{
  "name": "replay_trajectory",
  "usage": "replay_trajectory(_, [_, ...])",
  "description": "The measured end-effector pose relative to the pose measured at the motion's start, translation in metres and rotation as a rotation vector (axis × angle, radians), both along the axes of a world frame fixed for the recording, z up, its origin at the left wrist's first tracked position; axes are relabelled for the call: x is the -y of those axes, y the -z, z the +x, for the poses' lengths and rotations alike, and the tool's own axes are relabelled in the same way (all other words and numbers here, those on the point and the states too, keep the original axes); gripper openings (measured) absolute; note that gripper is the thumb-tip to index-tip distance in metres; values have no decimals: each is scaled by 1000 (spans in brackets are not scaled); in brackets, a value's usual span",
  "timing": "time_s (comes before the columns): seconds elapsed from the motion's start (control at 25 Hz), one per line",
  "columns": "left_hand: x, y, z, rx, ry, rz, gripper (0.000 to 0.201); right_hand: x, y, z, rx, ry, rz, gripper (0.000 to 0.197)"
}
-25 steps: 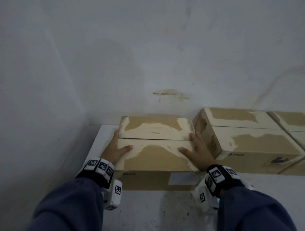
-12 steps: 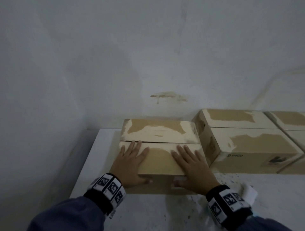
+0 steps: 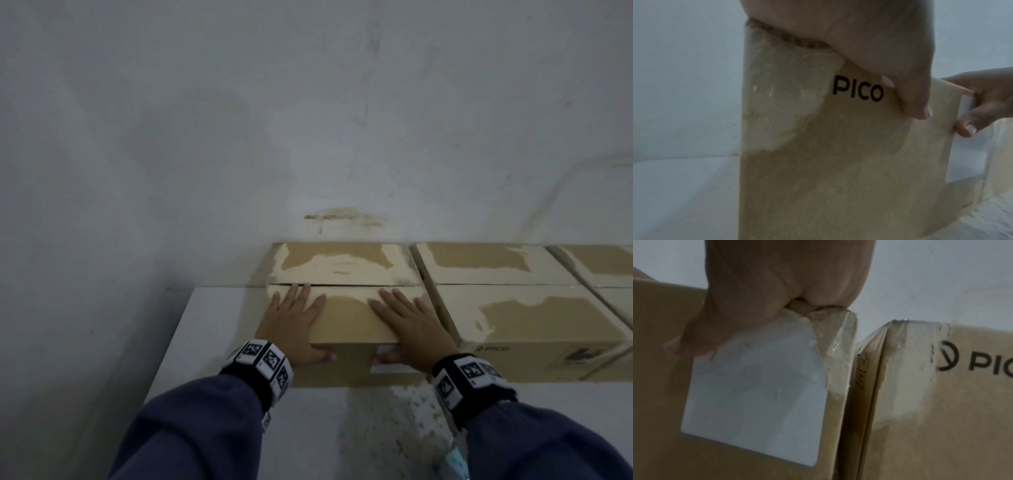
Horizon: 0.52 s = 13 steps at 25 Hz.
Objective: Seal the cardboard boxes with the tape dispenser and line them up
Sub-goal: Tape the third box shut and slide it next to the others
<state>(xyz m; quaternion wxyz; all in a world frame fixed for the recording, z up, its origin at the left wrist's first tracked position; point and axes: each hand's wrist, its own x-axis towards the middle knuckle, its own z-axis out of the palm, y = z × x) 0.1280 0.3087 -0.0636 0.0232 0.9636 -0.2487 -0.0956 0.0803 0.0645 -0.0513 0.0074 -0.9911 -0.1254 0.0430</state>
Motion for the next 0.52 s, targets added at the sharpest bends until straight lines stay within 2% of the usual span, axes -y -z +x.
replay_trajectory(0.32, [4, -2, 8, 0, -9, 43, 114, 1, 2, 13, -48, 21, -66, 103])
replay_trajectory(0.52, [23, -20, -2, -90, -99, 145, 110, -2, -7, 7, -78, 12, -81, 101])
